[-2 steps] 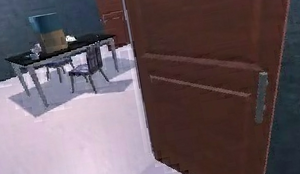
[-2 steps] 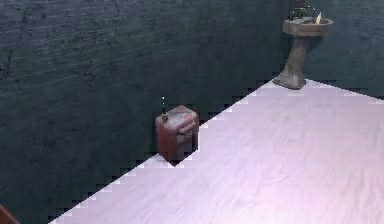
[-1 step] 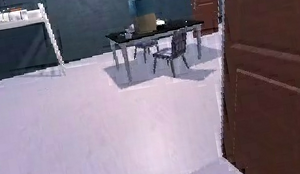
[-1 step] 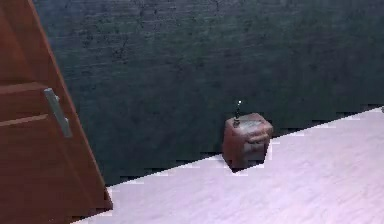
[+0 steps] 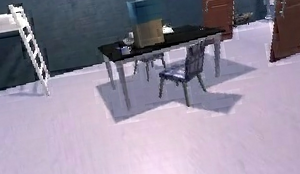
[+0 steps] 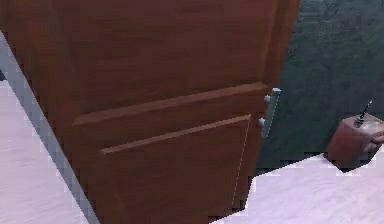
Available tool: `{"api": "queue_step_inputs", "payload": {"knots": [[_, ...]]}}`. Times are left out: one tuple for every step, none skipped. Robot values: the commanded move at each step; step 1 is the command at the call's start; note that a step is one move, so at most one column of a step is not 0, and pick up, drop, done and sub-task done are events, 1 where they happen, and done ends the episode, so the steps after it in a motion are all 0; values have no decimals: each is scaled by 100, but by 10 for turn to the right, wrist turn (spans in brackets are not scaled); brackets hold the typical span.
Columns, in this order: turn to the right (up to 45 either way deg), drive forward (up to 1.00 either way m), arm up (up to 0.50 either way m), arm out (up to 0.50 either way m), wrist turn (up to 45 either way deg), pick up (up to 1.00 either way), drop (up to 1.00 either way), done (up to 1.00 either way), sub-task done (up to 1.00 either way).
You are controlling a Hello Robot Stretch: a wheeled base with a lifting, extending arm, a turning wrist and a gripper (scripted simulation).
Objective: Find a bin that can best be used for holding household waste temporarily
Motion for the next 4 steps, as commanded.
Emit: {"api": "queue_step_inputs", "payload": {"knots": [[0, 40, 0, 0, 0, 0, 0, 0, 0], [180, 0, 0, 0, 0, 0, 0, 0, 0], [0, 40, 0, 0, 0, 0, 0, 0, 0], [210, 0, 0, 0, 0, 0, 0, 0, 0]]}}
